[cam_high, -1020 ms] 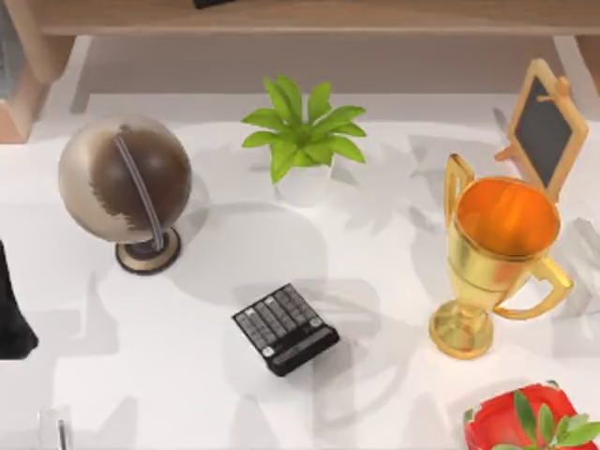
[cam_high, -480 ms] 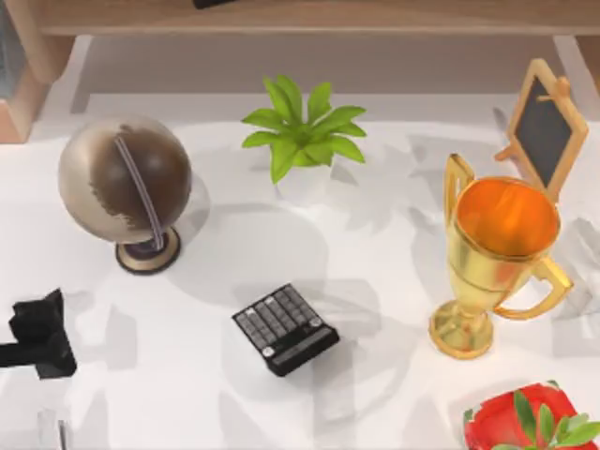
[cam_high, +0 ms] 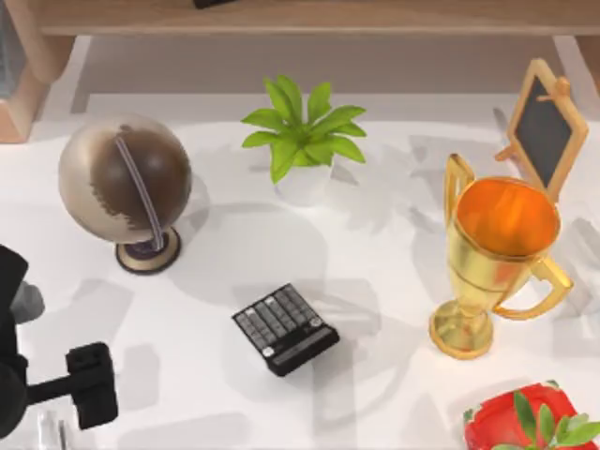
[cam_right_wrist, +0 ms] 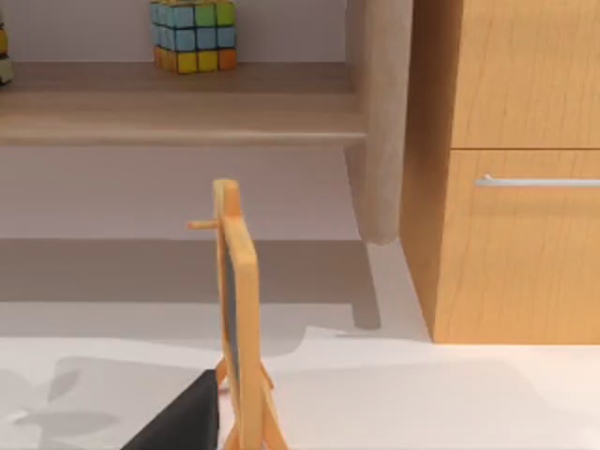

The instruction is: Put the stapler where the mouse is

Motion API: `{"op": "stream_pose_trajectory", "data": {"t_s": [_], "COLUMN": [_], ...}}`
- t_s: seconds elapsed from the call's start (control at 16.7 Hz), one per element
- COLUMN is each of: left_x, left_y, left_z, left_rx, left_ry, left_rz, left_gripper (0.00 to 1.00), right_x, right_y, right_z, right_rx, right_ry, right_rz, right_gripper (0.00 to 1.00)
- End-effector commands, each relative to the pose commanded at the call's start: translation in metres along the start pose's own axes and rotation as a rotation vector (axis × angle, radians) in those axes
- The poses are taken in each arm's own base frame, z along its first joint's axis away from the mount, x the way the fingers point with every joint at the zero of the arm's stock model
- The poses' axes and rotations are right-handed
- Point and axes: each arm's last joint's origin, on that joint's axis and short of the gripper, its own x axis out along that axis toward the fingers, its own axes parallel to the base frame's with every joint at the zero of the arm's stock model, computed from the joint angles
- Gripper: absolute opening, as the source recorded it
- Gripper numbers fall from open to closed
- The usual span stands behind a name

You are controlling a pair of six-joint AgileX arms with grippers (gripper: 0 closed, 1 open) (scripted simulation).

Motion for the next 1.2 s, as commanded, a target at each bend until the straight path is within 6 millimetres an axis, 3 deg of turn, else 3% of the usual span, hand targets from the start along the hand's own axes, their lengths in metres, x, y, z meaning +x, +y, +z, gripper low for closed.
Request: {"op": "stream_pose_trajectory", "data": {"t_s": [0.24, 0.66, 1.2], "left_x": [0.002, 0.003, 0.05], "left_y": [-0.012, -0.013, -0.008], "left_z": [0.006, 0.007, -0.003], "left_rx": [-0.038, -0.045, -0.043], "left_ry": [0.175, 0.193, 0.194], "left_rz": [0.11, 0.125, 0.125], "left_gripper": [1.0, 1.0, 1.0], "right_x": [0.0, 0.0, 0.0], "right_y": [0.0, 0.0, 0.0], "right_z": [0.0, 0.0, 0.0], "right_rx": [0.0, 0.0, 0.0], "right_ry": [0.0, 0.0, 0.0], "right_rz": [0.0, 0.0, 0.0], "right_gripper": [1.0, 1.0, 1.0]}}
